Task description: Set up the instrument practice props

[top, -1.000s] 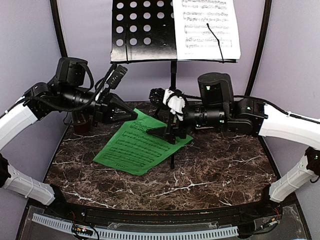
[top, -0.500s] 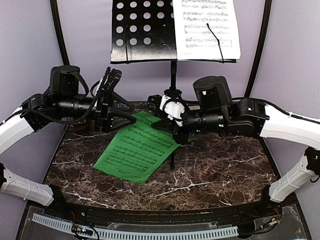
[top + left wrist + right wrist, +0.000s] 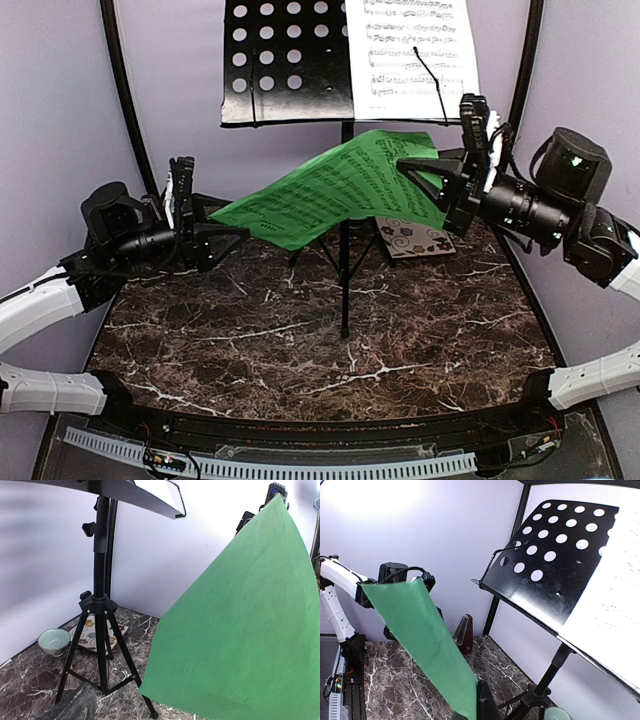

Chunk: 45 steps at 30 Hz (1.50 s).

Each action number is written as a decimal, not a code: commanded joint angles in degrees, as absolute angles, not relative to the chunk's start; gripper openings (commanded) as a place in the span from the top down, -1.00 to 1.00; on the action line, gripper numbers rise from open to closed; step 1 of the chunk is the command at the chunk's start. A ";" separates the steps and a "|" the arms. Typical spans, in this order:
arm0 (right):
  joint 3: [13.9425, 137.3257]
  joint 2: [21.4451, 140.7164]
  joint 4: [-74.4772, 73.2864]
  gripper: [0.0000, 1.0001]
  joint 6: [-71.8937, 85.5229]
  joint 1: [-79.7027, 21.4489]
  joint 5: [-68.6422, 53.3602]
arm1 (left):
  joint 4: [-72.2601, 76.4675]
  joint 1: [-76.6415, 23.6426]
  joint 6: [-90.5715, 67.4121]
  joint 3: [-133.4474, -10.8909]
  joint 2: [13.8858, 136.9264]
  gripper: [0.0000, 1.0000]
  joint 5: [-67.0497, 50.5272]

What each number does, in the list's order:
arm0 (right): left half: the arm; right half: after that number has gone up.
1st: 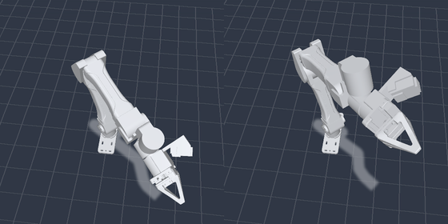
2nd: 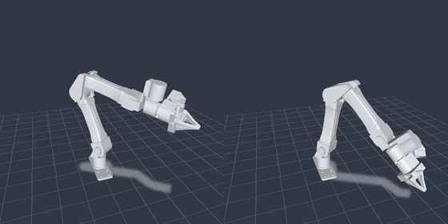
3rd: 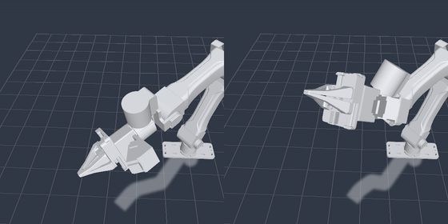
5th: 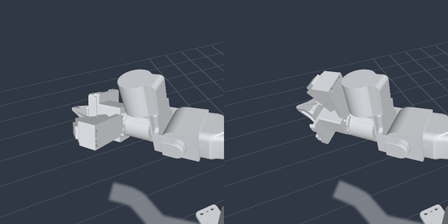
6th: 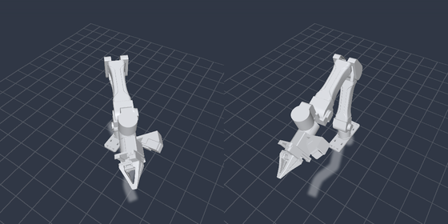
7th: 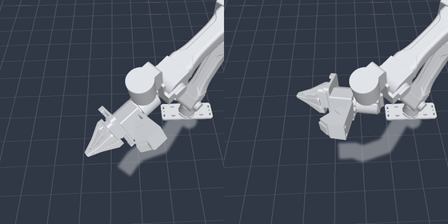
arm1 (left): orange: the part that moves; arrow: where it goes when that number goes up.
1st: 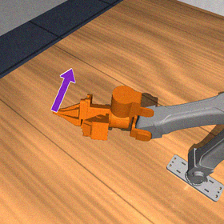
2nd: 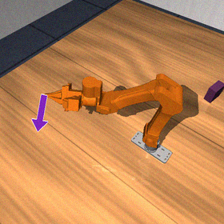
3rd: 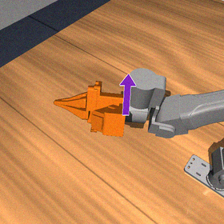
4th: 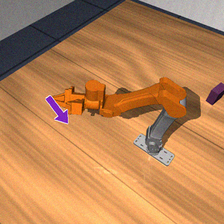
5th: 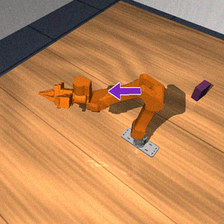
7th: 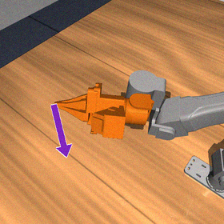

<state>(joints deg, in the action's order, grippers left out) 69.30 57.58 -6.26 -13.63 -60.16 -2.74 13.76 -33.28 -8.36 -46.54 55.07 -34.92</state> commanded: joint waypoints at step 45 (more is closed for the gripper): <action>76.24 66.32 -31.32 -1.00 -4.51 -59.38 0.36 | -37.59 -35.81 11.72 -78.29 66.11 1.00 -42.90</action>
